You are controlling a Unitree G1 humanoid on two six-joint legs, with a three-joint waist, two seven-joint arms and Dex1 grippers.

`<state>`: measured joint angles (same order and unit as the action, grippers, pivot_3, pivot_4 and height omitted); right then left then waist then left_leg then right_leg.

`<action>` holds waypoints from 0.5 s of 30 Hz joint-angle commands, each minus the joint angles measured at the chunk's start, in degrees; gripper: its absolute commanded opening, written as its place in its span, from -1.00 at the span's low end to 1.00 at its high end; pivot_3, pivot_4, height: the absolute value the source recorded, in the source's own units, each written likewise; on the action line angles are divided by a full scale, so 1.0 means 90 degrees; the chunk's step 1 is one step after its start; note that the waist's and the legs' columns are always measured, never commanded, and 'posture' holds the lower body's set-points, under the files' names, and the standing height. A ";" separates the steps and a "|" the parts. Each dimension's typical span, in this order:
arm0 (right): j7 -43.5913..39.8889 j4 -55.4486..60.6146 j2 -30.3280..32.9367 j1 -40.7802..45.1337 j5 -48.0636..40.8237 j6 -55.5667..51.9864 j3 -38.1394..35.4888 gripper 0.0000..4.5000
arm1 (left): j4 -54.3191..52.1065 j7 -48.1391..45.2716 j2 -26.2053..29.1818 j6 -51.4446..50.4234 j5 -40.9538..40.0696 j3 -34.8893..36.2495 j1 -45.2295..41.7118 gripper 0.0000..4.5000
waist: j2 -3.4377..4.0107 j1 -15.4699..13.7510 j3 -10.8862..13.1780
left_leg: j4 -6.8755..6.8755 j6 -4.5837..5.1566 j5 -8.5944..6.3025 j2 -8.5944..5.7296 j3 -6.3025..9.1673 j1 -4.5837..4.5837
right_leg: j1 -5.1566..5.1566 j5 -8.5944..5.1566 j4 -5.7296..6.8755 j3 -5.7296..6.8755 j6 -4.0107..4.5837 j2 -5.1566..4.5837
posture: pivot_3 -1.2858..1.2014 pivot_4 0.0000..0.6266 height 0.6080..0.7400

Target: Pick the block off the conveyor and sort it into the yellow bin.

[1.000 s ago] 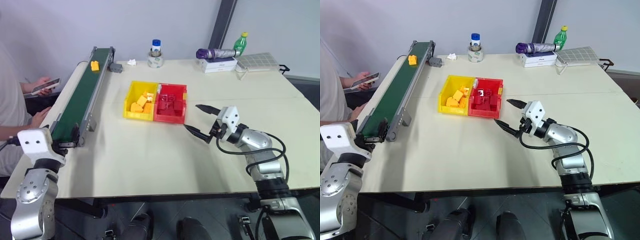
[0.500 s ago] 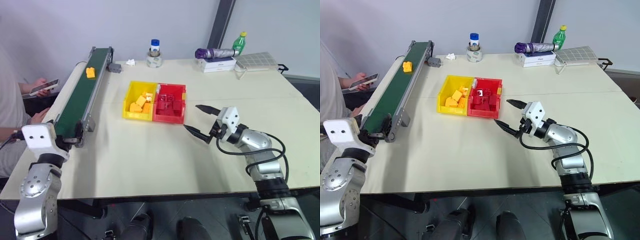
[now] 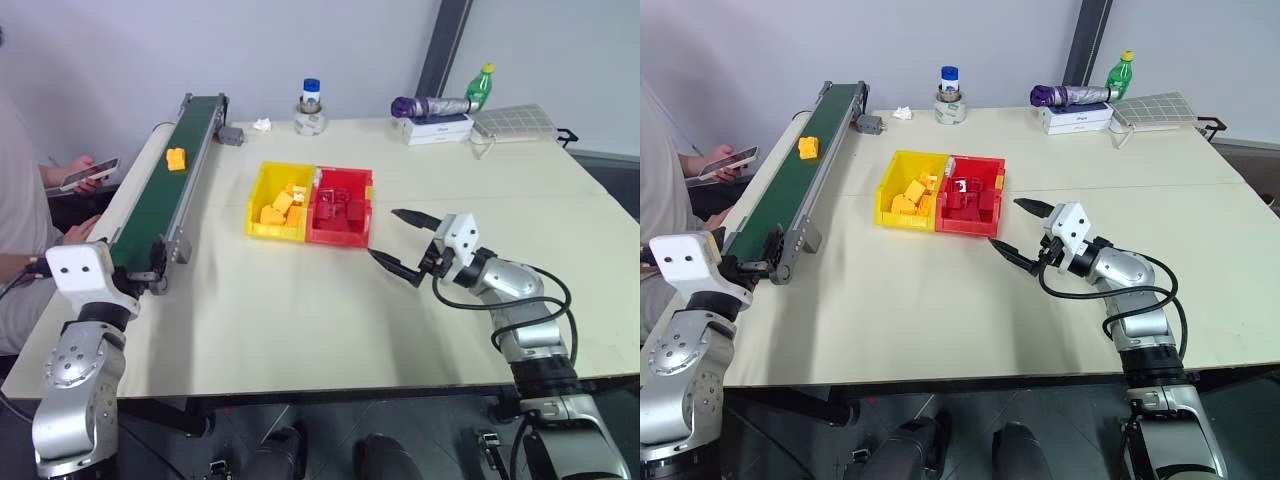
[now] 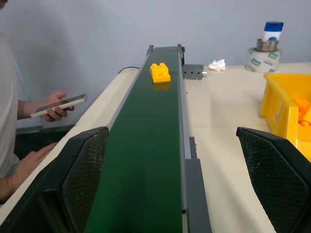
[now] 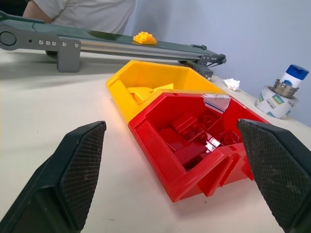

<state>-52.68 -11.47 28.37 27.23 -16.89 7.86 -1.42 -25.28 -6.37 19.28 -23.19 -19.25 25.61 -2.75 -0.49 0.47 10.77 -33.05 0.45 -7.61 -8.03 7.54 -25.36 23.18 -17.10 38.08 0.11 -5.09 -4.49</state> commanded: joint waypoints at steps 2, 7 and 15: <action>0.0021 0.0206 0.0041 0.0069 -0.0025 0.0056 -0.0096 1.00 | 0.0026 0.0128 0.0170 -0.0184 0.0106 -0.0054 -0.0264 0.98 | 0.0000 0.0000 0.0000 | 0.0000 0.0000 0.0000 0.0000 0.0000 0.0000 | 0.0000 0.0000 0.0000 0.0000 -0.0001 0.0000 | 0.03 -0.52 1.00; 0.0038 0.0258 0.0035 0.0029 -0.0024 0.0039 -0.0088 1.00 | 0.0330 0.0246 0.0376 -0.0450 0.0317 -0.0245 -0.0773 0.98 | 0.0000 -0.0009 0.0000 | -0.0002 0.0000 0.0000 0.0000 0.0000 0.0000 | 0.0000 0.0001 0.0001 0.0001 -0.0002 0.0001 | 0.03 -0.52 1.00; 0.0118 0.0346 0.0018 -0.0007 -0.0013 0.0001 -0.0073 1.00 | 0.1765 0.0548 0.0556 -0.0804 0.0638 -0.0477 -0.2232 0.98 | -0.0001 -0.0022 0.0000 | -0.0003 0.0000 0.0001 -0.0001 0.0002 0.0001 | -0.0001 0.0013 0.0002 0.0003 -0.0024 0.0002 | 0.03 -0.52 1.00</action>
<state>-51.98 -10.85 28.36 26.95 -16.83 7.71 -1.41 -10.43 -2.46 23.25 -29.88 -14.61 21.20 -21.30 -0.50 0.27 10.77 -33.08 0.45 -7.60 -8.04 7.56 -25.36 23.18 -16.97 38.10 0.14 -5.32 -4.46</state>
